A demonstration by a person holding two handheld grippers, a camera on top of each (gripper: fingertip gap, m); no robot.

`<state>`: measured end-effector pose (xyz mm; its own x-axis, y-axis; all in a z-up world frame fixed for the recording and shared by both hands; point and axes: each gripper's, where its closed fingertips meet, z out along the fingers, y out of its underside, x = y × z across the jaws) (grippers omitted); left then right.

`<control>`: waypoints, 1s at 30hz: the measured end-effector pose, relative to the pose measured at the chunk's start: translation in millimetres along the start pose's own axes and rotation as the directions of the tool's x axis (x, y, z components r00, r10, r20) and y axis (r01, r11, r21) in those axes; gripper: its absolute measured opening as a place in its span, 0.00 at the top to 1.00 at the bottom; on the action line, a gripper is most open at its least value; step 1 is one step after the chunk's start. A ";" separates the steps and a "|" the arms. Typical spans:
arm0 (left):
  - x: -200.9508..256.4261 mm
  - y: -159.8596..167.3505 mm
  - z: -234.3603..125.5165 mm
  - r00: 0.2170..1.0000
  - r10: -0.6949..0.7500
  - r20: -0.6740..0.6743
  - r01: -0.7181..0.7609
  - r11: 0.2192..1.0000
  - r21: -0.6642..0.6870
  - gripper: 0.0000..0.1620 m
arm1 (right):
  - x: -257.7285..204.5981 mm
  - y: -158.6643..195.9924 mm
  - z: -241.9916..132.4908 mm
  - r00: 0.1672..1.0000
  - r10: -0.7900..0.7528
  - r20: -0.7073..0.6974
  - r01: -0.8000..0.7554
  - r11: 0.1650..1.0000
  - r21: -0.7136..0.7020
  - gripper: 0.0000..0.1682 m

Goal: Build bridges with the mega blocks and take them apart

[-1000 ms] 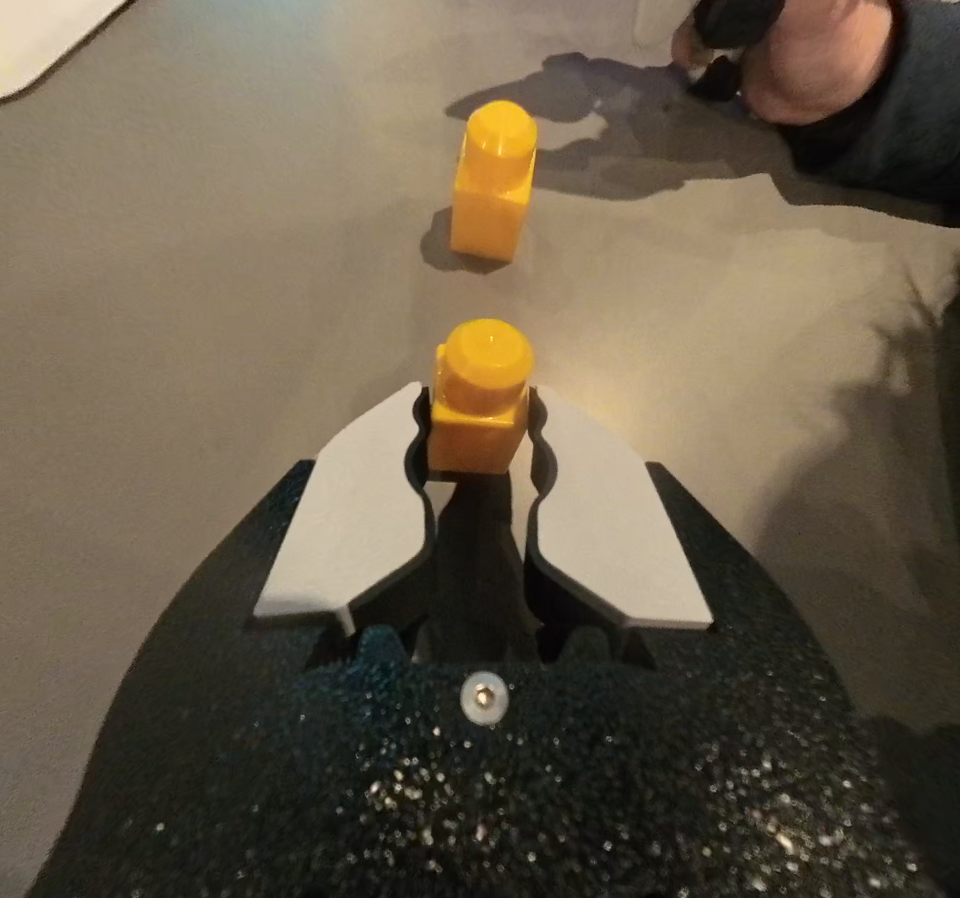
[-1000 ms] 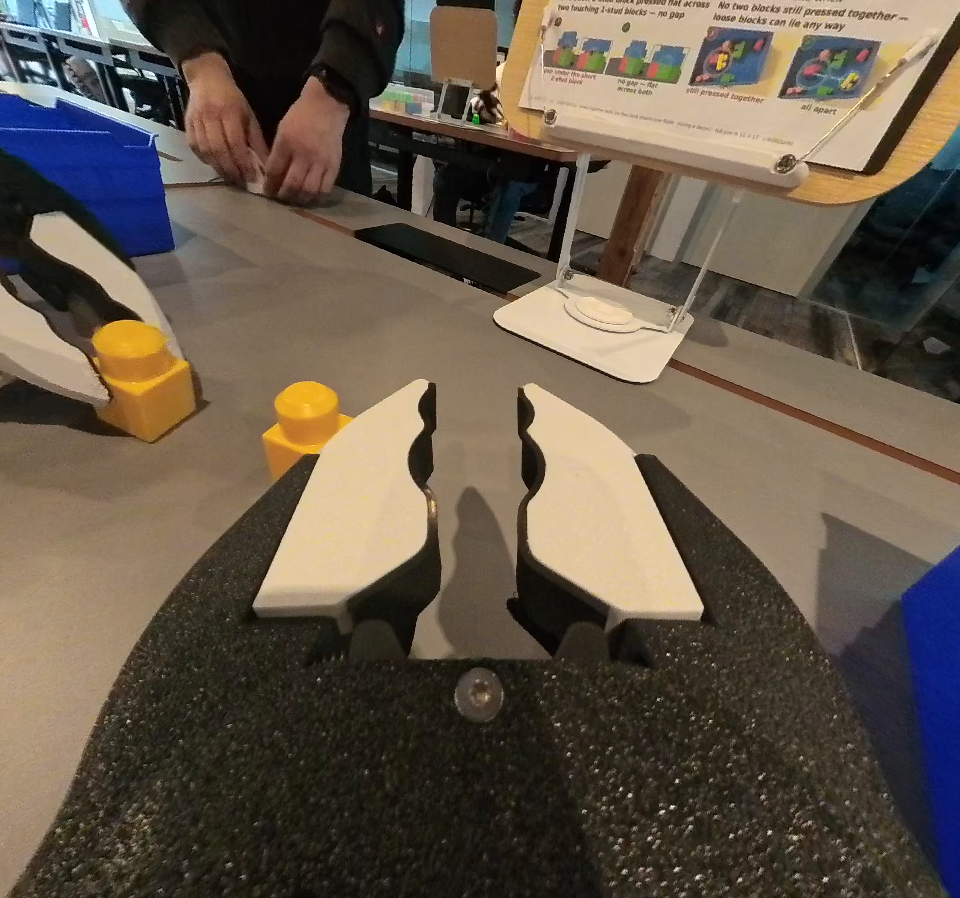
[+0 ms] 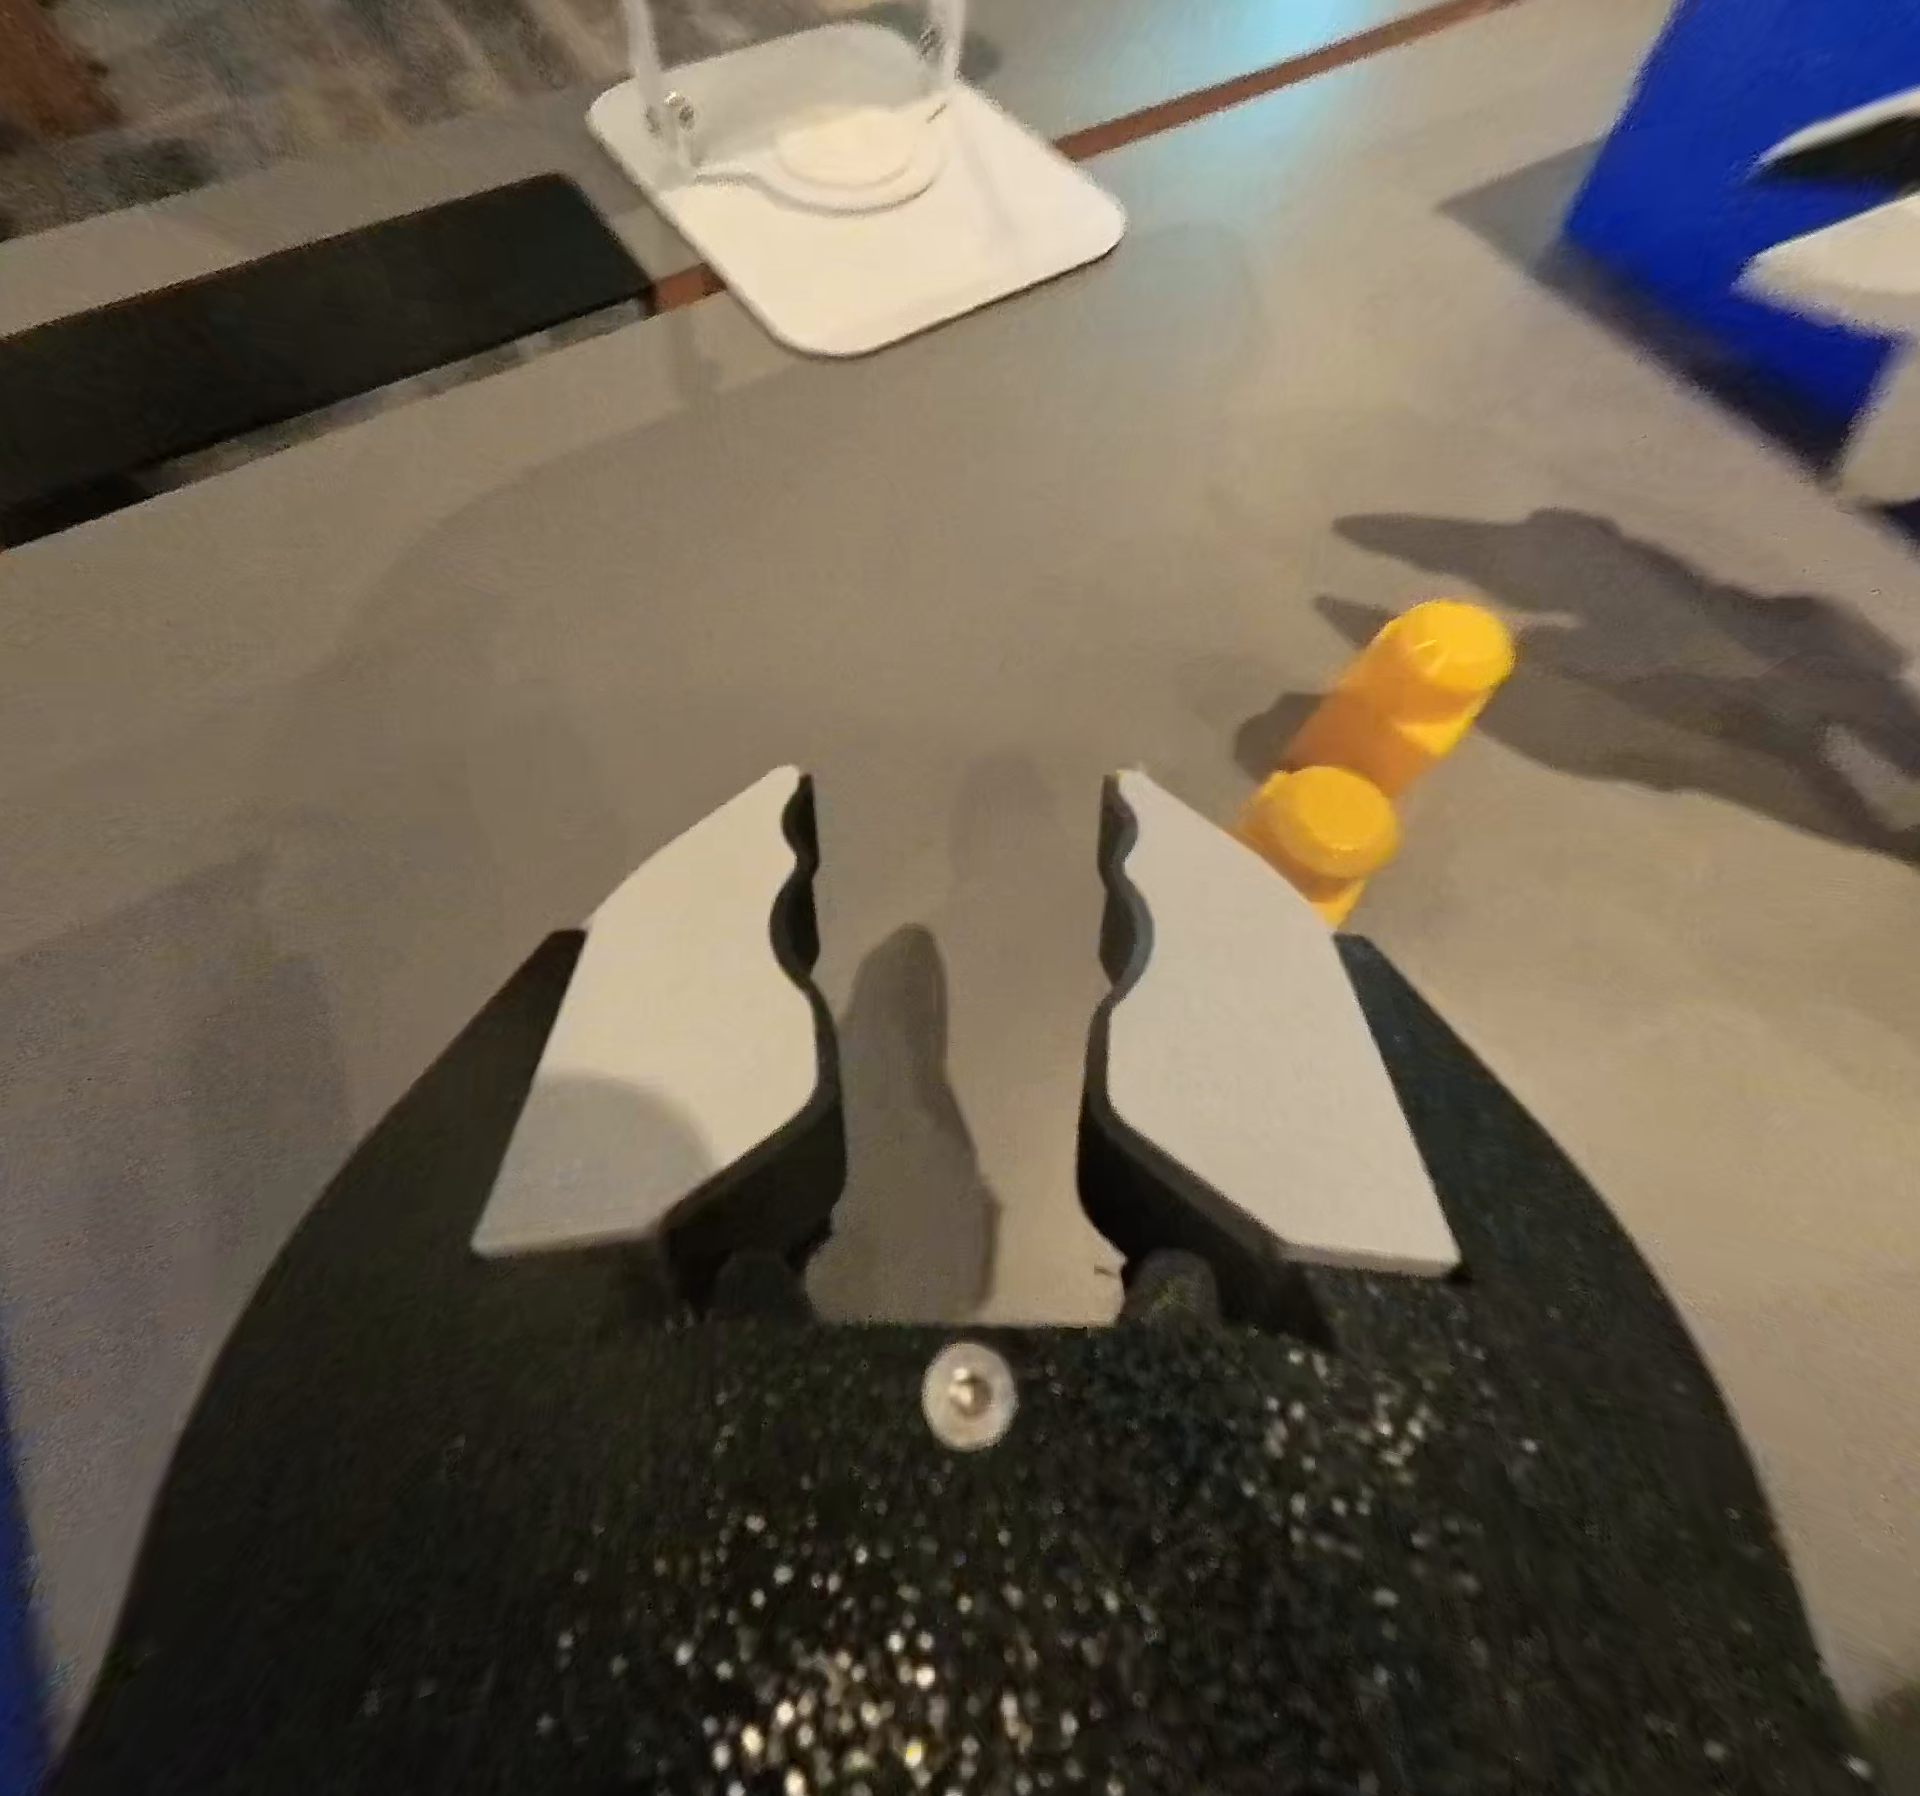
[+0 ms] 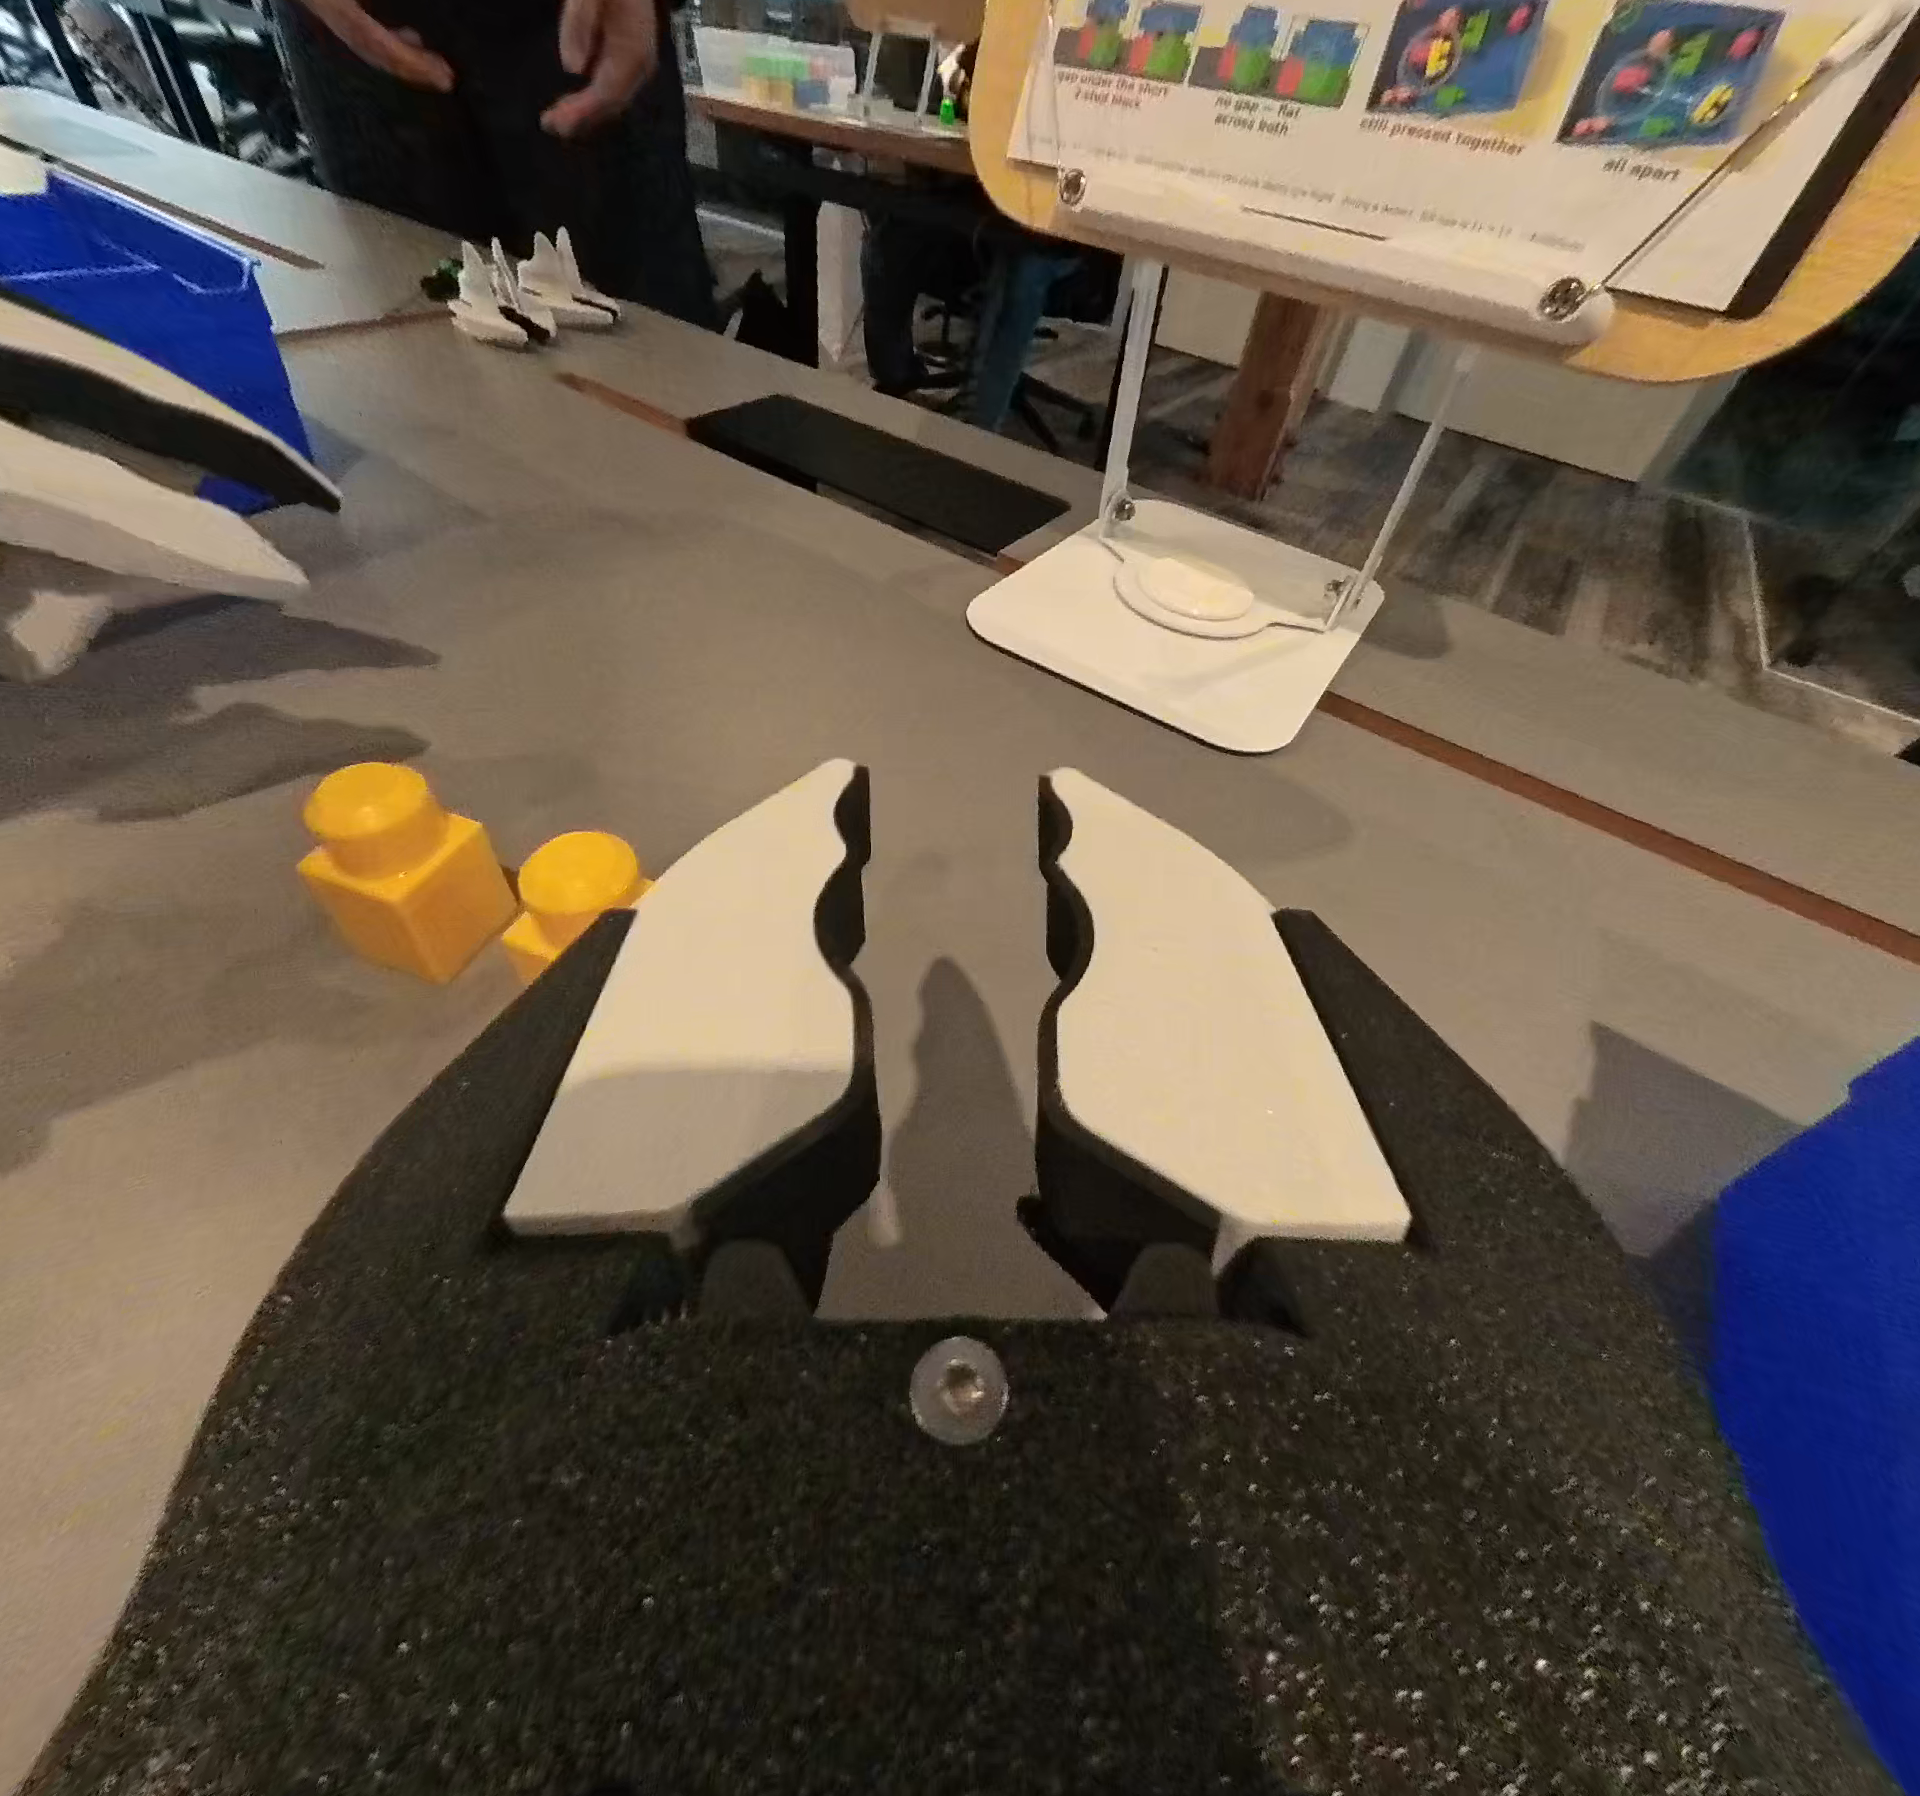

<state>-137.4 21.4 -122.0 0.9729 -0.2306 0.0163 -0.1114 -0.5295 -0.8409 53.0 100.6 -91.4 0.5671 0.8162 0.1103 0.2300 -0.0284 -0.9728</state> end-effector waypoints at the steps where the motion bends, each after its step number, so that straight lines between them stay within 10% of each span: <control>1: -5.4 1.2 1.2 0.998 0.014 0.058 -0.013 1.000 -0.028 0.68 | -0.4 1.5 0.5 1.000 0.006 0.003 -0.006 1.000 0.007 0.82; 9: -40.9 -9.0 6.8 0.922 -0.030 0.387 0.035 0.999 -0.007 0.67 | 3.3 22.7 1.4 0.999 0.046 -0.006 -0.046 0.999 0.002 0.82; 30: -46.0 9.2 24.3 0.944 -0.054 0.324 0.060 0.998 -0.007 0.69 | 8.8 30.2 3.1 0.999 0.023 -0.043 -0.022 1.000 0.020 0.83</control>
<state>-178.3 47.0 -143.7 0.9906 0.0757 -0.1141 -0.0542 -0.5484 -0.8344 62.5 108.8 -120.4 0.6056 0.7899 0.0967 0.2014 -0.0346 -0.9789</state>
